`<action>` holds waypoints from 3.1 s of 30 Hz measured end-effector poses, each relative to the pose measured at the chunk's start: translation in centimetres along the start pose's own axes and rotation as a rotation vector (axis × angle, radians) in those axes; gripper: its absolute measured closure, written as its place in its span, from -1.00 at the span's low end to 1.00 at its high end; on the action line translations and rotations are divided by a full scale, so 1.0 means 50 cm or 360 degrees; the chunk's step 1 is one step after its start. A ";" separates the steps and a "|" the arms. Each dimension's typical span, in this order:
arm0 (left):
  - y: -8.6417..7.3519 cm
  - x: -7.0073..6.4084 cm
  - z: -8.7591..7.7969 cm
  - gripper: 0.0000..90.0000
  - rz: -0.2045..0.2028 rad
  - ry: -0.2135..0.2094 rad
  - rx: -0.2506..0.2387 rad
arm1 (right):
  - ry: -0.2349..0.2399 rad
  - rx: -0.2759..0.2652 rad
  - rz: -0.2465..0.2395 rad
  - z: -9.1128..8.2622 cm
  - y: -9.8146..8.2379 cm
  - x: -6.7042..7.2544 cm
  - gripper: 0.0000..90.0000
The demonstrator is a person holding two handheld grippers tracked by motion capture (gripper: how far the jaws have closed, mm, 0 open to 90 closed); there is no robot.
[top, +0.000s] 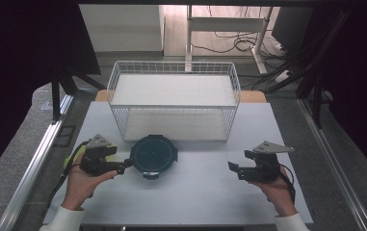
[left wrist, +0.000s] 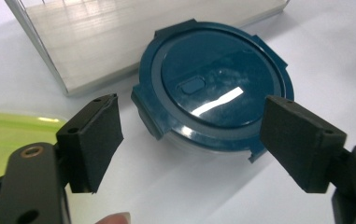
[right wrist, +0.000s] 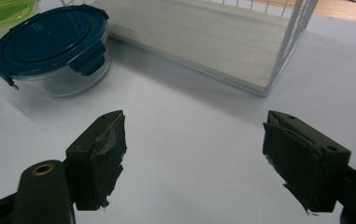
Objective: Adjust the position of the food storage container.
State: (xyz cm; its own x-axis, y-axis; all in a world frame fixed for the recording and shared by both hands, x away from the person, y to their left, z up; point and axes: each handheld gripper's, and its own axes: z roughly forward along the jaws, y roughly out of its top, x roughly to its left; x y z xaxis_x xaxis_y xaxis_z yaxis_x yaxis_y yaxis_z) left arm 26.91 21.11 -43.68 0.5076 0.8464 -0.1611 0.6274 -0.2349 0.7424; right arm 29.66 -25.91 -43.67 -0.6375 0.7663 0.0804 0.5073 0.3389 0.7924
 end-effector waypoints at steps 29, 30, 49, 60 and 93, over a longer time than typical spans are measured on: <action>0.116 0.090 0.124 0.93 0.0054 0.0054 0.0227 | -0.0013 0.0063 -0.0002 0.012 -0.005 -0.005 -0.49; 0.116 0.091 0.130 0.93 0.0061 0.0056 0.0233 | -0.0010 0.0067 0.0004 0.013 -0.005 -0.004 -0.49; 0.103 0.095 0.218 1.00 0.0123 0.0040 0.0383 | 0.0006 0.0103 0.0012 0.020 -0.010 -0.008 -0.47; 0.101 0.091 0.220 1.00 0.0146 0.0049 0.0377 | 0.0004 0.0108 0.0021 0.024 -0.010 -0.010 -0.46; 0.085 0.028 0.225 1.00 0.0136 -0.0128 0.0354 | 0.0000 0.0117 0.0018 0.026 -0.007 -0.007 -0.42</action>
State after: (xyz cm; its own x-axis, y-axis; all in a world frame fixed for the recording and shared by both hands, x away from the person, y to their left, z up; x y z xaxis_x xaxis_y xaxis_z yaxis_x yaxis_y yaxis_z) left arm 36.94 15.90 -48.05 0.6042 0.7802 -0.1618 0.6901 -0.4109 0.5957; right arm 30.47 -25.60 -44.77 -0.6314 0.7703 0.0889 0.5557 0.3695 0.7448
